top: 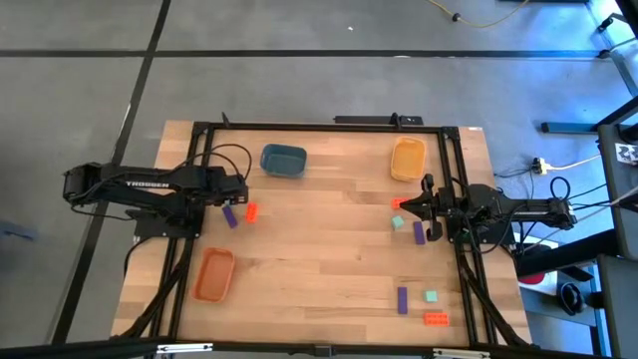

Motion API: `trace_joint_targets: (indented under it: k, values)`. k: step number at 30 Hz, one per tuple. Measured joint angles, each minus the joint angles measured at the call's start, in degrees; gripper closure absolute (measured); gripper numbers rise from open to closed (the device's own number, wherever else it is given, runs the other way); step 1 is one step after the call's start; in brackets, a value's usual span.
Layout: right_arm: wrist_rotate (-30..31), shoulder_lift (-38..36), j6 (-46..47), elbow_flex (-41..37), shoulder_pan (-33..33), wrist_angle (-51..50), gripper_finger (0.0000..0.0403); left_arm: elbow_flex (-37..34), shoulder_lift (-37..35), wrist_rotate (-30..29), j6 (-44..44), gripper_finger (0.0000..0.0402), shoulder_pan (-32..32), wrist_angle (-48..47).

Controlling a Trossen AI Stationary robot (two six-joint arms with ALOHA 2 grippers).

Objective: Sort & place blocks by color
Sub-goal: Put the left sky blue block into the blue bin

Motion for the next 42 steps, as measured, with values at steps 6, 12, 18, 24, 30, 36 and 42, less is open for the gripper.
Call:
trace_joint_targets:
  k: [6, 12, 18, 24, 30, 36, 42]
  values:
    - [0.0, 0.0, 0.0, 0.0, 0.0, 0.0, 0.0378, 0.0, 0.0, -0.7, 0.2, 0.0192, 0.0, 0.0]
    - [0.0, 0.0, 0.0, 0.0, 0.0, 0.0, 0.0378, 0.0, 0.0, -1.3, 0.5, 0.0215, 0.0, 0.0]
    - [0.0, 0.0, 0.0, 0.0, 0.0, 0.0, 0.0378, 0.0, 0.0, -2.0, 0.8, 0.0267, 0.0, 0.1]
    - [0.0, 0.0, 0.0, 0.0, 0.0, 0.0, 0.0378, 0.1, -1.7, 0.7, 6.0, 0.0277, 0.0, 0.6]
    - [0.0, 0.0, 0.0, 0.0, 0.0, 0.0, 0.0378, 5.0, -7.4, -2.2, 14.2, 0.0277, 0.0, 0.5]
    - [0.0, 0.0, 0.0, 0.0, 0.0, 0.0, 0.0378, 15.6, -14.1, -8.1, 30.4, 0.0277, 0.0, 6.2]
    - [0.0, 0.0, 0.0, 0.0, 0.0, 0.0, 0.0378, 20.3, -17.2, -10.2, 43.1, 0.0277, -1.2, 21.7]
